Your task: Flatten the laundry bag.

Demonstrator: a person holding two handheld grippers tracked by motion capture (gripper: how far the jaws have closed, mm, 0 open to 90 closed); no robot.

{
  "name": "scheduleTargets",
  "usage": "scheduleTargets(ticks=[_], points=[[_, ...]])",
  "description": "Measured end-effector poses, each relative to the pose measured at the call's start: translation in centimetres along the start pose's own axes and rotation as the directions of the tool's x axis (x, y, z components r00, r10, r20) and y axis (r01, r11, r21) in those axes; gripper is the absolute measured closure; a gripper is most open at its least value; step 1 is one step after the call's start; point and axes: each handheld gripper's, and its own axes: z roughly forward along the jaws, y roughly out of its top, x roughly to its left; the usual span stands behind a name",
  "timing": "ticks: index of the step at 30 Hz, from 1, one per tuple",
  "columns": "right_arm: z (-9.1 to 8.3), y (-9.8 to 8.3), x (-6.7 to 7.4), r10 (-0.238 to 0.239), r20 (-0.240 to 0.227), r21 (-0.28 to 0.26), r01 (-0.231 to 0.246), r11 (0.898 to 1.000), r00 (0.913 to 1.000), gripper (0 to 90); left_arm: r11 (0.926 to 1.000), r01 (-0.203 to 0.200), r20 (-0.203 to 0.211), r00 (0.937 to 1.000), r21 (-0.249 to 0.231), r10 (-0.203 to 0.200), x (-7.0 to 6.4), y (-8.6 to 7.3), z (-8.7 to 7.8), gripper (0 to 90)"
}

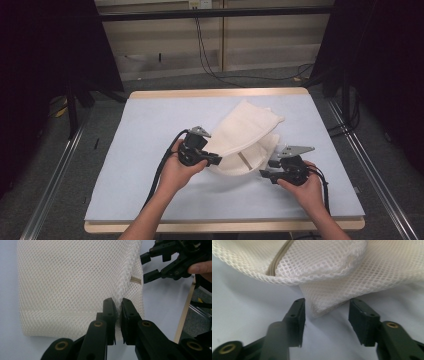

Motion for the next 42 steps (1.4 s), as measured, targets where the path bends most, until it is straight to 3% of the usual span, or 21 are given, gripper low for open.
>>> scheduleTargets(ticks=[1,5,7,15,18,20,28,34,39,41,42], points=[[0.0,0.0,0.0,0.0,0.0,0.0,0.0,1.0,1.0,51.6,1.0,0.004,-0.005,1.0,-0.002,-0.004,0.1,0.0,-0.1,83.5],[0.3,0.2,0.3,-0.049,-0.012,-0.008,0.049,0.999,0.9987,77.7,0.9997,0.012,-0.016,0.9998,-0.023,-0.012,0.4,0.1,-0.7,83.5],[0.0,0.5,0.3,-0.059,-0.02,-0.02,0.059,0.998,0.998,83.7,0.9995,0.012,-0.033,0.9994,-0.03,-0.013,0.6,0.1,-1.0,83.5],[-0.6,0.6,0.2,-0.08,0.002,-0.021,0.08,0.997,0.9968,85.0,0.9963,0.062,-0.101,0.9926,-0.059,-0.068,2.7,-0.3,-2.8,83.7],[-0.8,0.6,-0.2,-0.075,0.005,-0.021,0.075,0.997,0.9972,85.0,0.9927,0.095,-0.135,0.9853,-0.074,-0.104,4.2,-0.7,-3.6,83.7],[-0.8,0.5,-0.3,-0.07,0.009,-0.022,0.07,0.997,0.9975,84.9,0.9934,0.094,-0.146,0.9839,-0.066,-0.103,4.6,-0.8,-3.9,83.7],[-1.1,0.3,-0.9,-0.06,0.025,-0.016,0.06,0.998,0.9979,84.9,0.9859,0.147,-0.171,0.9724,-0.08,-0.159,6.5,-1.4,-4.5,83.7],[-1.4,0.1,-1.5,-0.046,0.035,-0.018,0.047,0.999,0.9983,84.7,0.9853,0.15,-0.173,0.9713,-0.082,-0.162,7.0,-1.4,-4.6,83.7],[-1.4,0.1,-1.7,-0.04,0.041,-0.021,0.041,0.999,0.9984,84.6,0.9848,0.151,-0.202,0.9653,-0.085,-0.166,7.3,-1.6,-4.8,83.4],[-1.4,0.1,-1.6,-0.037,0.046,-0.017,0.038,0.999,0.9983,84.5,0.9786,0.172,-0.209,0.9586,-0.113,-0.193,7.5,-1.7,-4.8,83.3],[-1.4,0.1,-1.6,-0.04,0.046,-0.019,0.041,0.999,0.9982,84.5,0.9813,0.162,-0.216,0.9594,-0.104,-0.181,7.7,-1.7,-5.1,83.2]])
